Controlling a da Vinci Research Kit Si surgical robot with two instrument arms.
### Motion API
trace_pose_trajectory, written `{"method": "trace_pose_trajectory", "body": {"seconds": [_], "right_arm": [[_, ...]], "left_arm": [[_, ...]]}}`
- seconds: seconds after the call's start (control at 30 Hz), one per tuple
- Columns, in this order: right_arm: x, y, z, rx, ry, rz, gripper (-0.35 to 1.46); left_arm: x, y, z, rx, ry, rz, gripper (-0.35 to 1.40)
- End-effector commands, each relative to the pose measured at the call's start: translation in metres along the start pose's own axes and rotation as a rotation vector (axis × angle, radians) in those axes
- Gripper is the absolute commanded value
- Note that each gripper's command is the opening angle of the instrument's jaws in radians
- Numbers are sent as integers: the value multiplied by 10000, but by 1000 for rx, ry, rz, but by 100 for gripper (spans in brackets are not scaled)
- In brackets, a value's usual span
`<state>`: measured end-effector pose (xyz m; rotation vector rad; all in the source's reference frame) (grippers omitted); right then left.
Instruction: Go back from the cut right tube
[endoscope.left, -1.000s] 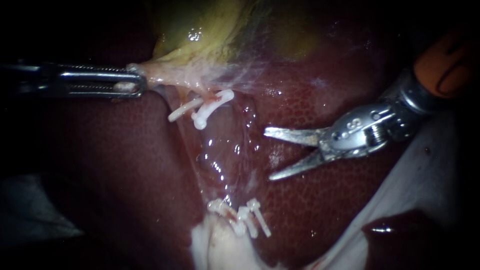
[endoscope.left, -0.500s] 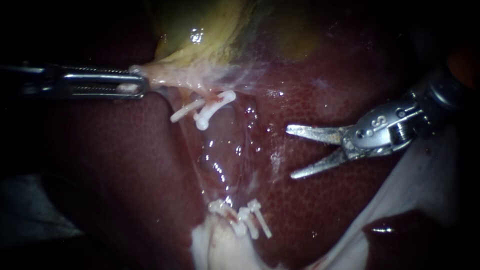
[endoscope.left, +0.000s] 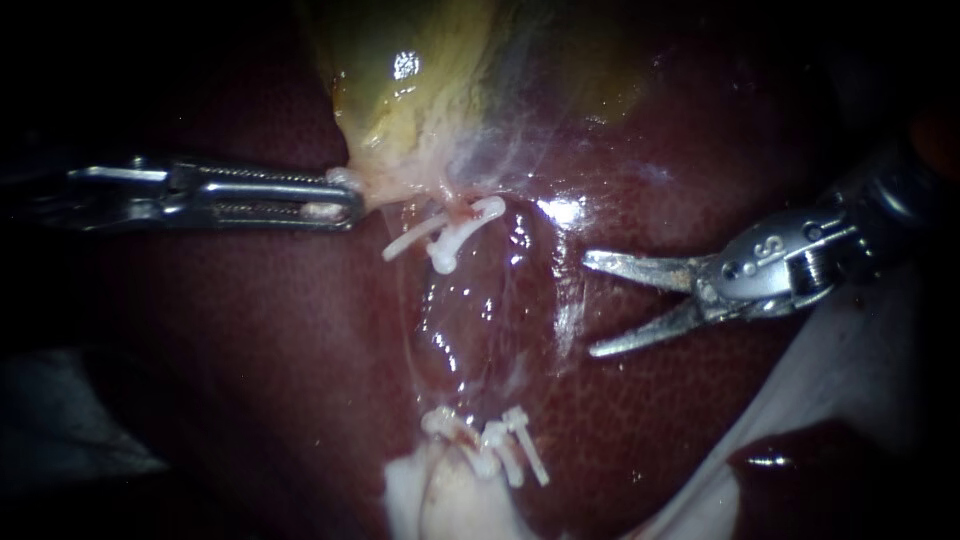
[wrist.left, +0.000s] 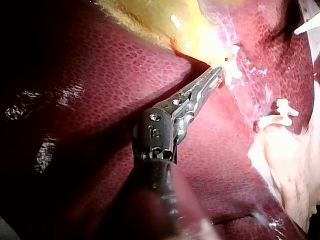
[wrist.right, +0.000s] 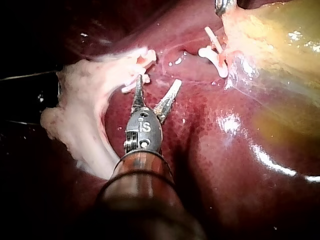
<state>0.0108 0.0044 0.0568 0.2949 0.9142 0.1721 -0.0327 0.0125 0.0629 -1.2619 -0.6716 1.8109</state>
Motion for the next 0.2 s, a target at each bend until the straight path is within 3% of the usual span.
{"method": "trace_pose_trajectory", "body": {"seconds": [0.03,0.2], "right_arm": [[0,0,-1,0,0,-1,145],[0,0,0,0,0,5,145]], "left_arm": [[0,-1,0,-2,-1,0,-35],[1,-1,-1,-7,-3,1,-35]]}}
